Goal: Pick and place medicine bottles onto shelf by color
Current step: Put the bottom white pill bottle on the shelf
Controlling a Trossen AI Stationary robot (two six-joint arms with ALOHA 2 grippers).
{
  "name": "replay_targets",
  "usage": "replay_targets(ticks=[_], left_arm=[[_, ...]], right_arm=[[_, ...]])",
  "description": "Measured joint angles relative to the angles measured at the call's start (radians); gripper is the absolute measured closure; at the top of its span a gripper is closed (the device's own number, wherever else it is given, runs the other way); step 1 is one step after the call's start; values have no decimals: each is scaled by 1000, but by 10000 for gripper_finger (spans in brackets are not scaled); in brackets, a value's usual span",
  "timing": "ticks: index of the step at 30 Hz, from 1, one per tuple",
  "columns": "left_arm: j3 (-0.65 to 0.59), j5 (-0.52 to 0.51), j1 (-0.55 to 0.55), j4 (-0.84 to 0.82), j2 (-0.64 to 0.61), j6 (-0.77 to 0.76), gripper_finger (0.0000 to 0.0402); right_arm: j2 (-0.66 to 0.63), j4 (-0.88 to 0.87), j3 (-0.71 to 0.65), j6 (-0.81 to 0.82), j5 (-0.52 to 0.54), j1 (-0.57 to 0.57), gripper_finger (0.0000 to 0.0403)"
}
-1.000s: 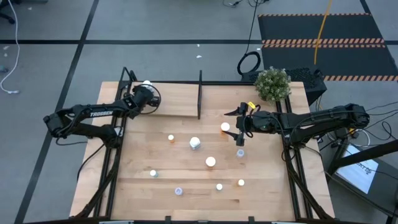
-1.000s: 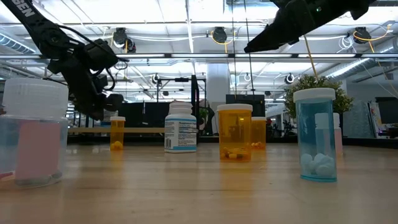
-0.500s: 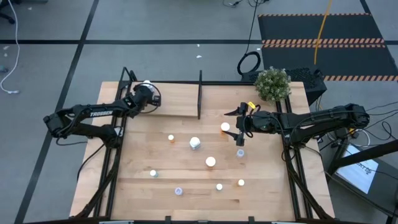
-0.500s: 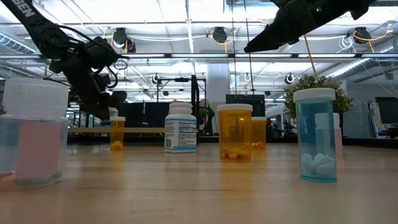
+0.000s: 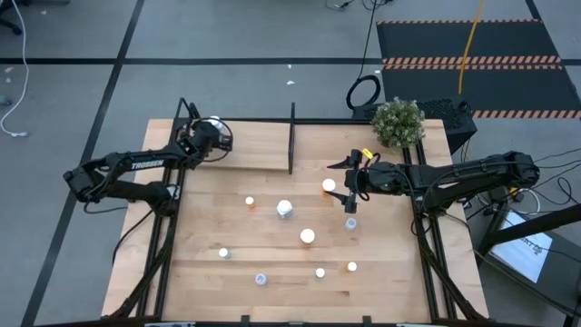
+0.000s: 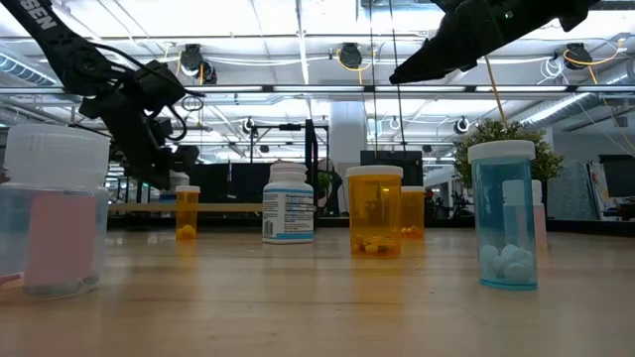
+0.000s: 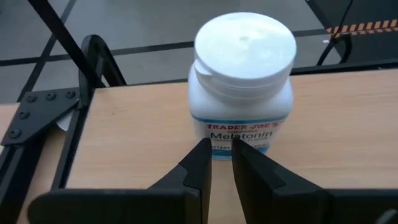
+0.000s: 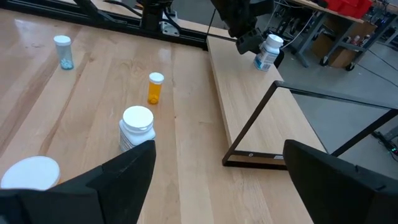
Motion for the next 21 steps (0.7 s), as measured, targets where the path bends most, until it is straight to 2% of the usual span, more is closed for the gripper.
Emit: replay_targets(ticks=[8,14,21], left_arm=[[0,8,3,-1,0,8,337],[0,137,-7,-5,0,-4,337],[0,104,-20,53,22,-4,337]], right_arm=[[0,0,0,0,0,0,54],[0,0,0,-1,0,0,54],[0,0,0,-3,0,0,54]])
